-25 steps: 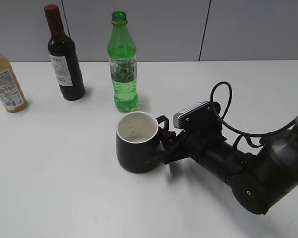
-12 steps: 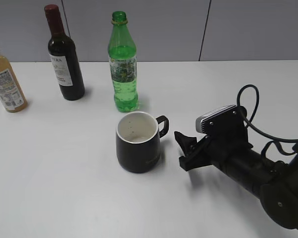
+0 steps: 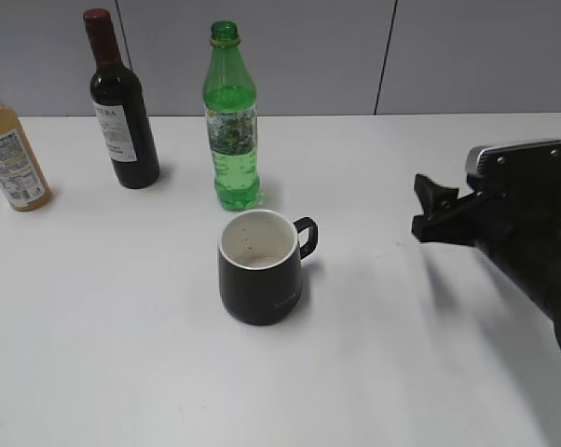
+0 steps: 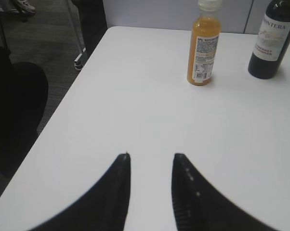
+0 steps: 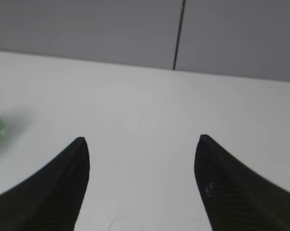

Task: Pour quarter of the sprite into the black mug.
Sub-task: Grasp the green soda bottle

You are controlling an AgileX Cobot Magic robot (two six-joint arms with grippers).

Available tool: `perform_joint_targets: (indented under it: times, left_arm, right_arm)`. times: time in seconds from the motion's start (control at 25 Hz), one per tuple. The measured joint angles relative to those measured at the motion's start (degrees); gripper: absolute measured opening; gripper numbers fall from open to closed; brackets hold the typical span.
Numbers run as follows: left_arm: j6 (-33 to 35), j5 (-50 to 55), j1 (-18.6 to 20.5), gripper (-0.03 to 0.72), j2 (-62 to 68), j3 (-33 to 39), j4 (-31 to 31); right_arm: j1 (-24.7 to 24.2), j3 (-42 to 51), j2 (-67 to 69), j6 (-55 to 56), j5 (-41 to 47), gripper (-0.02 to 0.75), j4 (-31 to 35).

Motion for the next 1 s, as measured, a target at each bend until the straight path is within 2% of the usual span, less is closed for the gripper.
perform_joint_targets:
  times: [0.2, 0.48, 1.0]
  left_arm:
    - [0.00, 0.00, 0.00, 0.237, 0.00, 0.00, 0.00]
    - [0.00, 0.00, 0.00, 0.237, 0.00, 0.00, 0.00]
    - [0.00, 0.00, 0.00, 0.237, 0.00, 0.00, 0.00]
  right_arm:
    - [-3.87, -4.18, -4.24, -4.67, 2.31, 0.522, 1.84]
    - [-4.66, -13.53, -7.91, -12.08, 19.09, 0.522, 3.69]
    - [-8.49, -40.02, -9.88, -12.39, 69.56, 0.522, 2.86]
